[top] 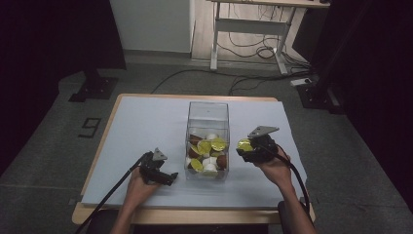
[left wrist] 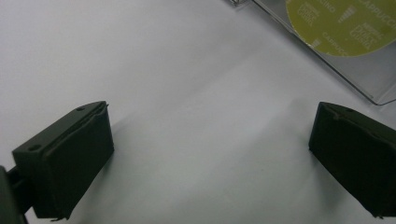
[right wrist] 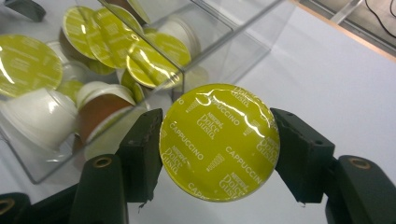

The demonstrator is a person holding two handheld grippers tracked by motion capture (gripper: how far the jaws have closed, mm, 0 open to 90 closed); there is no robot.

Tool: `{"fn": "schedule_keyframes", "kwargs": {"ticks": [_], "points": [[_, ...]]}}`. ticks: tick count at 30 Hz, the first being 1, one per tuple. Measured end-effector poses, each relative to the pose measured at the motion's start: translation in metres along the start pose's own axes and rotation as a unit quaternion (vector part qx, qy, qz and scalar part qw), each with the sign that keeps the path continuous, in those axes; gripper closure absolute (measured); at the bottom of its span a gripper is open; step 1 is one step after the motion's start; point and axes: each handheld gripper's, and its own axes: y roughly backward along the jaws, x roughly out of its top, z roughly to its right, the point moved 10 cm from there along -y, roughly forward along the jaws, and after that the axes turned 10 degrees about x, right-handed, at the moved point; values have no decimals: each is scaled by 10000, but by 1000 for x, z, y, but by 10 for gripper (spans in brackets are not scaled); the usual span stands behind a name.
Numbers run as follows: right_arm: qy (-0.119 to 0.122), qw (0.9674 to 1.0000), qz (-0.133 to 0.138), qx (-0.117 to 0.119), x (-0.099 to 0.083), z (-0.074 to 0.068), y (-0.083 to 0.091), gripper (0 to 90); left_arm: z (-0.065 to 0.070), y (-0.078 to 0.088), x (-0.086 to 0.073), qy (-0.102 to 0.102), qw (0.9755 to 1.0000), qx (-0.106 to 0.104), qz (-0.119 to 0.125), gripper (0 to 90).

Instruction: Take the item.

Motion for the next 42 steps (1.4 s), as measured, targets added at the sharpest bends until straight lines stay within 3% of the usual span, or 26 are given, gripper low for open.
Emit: {"fn": "schedule_keyframes", "kwargs": {"ticks": [6, 23, 42], "points": [[-170, 9997, -103, -154, -18, 9, -2, 381, 0, 0, 0, 5, 10000, 1, 1, 0], [-385, 9983, -67, -438, -39, 31, -1, 381, 0, 0, 0, 11, 10000, -1, 2, 0], [-520, 9978, -133, -390, -59, 37, -15, 381, 0, 0, 0, 8, 10000, -1, 0, 0]]}}
